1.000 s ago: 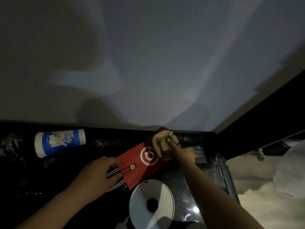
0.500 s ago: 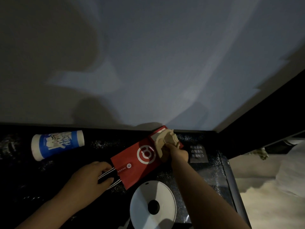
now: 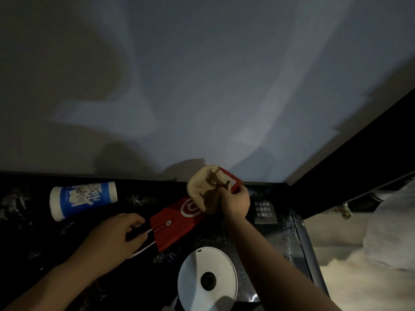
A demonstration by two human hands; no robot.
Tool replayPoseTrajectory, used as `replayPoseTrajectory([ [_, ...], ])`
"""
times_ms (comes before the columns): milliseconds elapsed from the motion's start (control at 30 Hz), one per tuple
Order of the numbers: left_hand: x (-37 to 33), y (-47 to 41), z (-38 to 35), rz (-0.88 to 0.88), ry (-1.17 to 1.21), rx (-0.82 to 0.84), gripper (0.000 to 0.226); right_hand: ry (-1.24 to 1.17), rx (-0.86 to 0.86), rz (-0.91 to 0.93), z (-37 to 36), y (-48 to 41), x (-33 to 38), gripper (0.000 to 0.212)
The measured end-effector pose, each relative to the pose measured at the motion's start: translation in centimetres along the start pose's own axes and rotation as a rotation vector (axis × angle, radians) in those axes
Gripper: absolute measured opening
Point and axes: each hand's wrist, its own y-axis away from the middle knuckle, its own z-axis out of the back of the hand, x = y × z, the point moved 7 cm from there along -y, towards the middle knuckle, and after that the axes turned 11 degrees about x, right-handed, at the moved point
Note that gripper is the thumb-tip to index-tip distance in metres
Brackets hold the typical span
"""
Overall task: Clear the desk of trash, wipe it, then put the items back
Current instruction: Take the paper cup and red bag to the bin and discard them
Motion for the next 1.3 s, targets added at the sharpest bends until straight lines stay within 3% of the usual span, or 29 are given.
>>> replayPoseTrajectory([
  [367, 3.5, 2.2, 5.1, 0.034, 0.051, -0.162, 0.032, -0.012, 0.166, 0.532, -2.3, 9.7, 10.8, 0.022],
  [567, 7.3, 1.5, 9.2, 0.062, -0.056, -0.308, 0.045, 0.143, 0.167, 0.687, -4.1, 13.3, 14.3, 0.015],
  [833, 12.4, -2.2, 10.0, 0.146, -0.238, -0.259, 0.077, 0.253, 0.17, 0.769, -5.3, 15.0, 15.6, 0.014],
  [1033, 12.9, -4.5, 9.4, 0.246, -0.428, -0.16, 0.086, 0.257, 0.193, 0.766, -5.4, 15.2, 15.4, 0.014],
  [1167, 13.3, -5.2, 8.7, 0.329, -0.503, -0.099, 0.072, 0.273, 0.187, 0.773, -5.3, 15.2, 15.2, 0.013],
  [1300, 13.8, -5.2, 7.6, 0.348, -0.376, -0.087, 0.066, 0.277, 0.187, 0.769, -5.2, 15.3, 15.1, 0.011],
])
